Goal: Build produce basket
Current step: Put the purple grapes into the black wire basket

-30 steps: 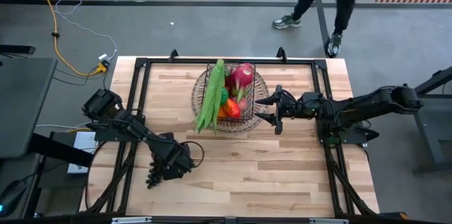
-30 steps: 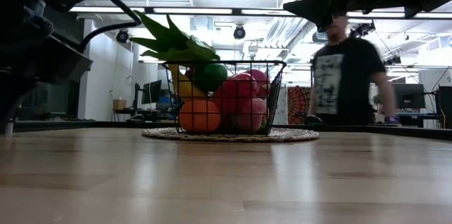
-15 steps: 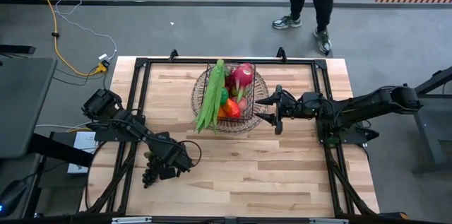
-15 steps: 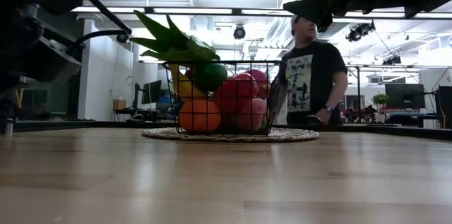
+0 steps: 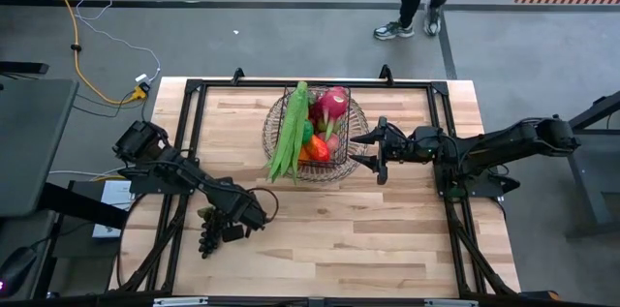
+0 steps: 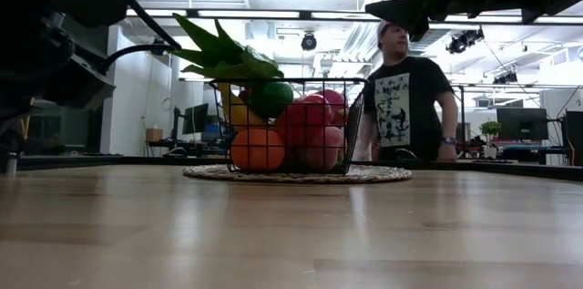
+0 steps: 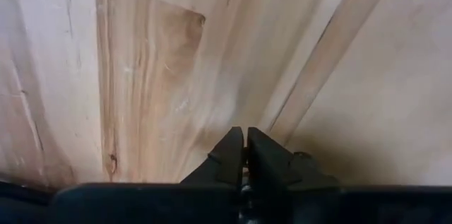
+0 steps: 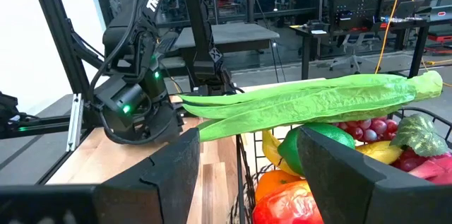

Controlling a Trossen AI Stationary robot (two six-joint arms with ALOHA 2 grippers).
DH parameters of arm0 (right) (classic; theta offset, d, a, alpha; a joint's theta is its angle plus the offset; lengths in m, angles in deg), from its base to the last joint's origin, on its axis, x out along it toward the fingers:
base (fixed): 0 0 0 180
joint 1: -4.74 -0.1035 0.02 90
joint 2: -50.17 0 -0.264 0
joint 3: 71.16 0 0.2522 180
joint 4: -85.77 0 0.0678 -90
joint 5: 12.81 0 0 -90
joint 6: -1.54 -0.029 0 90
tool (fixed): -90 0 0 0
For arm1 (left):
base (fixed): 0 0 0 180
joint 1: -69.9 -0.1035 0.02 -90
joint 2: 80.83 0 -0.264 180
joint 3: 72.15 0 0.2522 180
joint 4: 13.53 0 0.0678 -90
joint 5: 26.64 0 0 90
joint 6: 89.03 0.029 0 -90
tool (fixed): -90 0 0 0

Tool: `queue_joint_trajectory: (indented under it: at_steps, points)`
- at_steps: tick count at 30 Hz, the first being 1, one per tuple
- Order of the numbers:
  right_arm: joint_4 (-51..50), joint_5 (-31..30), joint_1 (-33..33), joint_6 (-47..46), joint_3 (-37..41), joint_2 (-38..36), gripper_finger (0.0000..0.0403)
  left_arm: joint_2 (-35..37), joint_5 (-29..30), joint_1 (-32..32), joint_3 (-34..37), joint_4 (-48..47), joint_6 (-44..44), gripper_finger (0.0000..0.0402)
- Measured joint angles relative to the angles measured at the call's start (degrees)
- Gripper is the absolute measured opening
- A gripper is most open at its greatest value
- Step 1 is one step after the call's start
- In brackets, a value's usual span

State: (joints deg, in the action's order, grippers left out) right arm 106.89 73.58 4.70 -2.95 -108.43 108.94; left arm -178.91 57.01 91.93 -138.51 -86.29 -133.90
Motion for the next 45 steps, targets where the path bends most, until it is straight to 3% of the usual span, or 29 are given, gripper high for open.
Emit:
queue_joint_trajectory:
  at_steps: [9,17,25,31,35,45]
  points:
    - [0.0,0.0,0.0,0.0,0.0,0.0,0.0229,2.1,2.9,-1.1,-2.4,-4.4,1.1,0.0002]
    - [-0.2,-0.3,0.0,0.0,0.0,0.0,0.0229,8.8,16.7,-1.1,-12.5,-10.5,1.6,0.0001]
    - [-0.5,-0.2,0.0,0.0,0.0,0.0,0.0229,18.0,31.7,-1.1,-18.1,-10.6,3.1,0.0]
    - [-0.5,-0.2,0.0,0.0,0.0,0.0,0.0229,25.0,35.1,-1.1,-20.1,-10.1,4.8,0.0]
    - [-0.5,-0.8,0.0,0.0,0.0,0.0,0.0229,28.7,35.4,-1.1,-21.0,-7.7,7.7,0.0]
    - [-0.9,-2.3,0.0,0.0,0.0,0.1,0.0229,32.8,36.3,-3.1,-21.1,13.8,26.5,0.0]
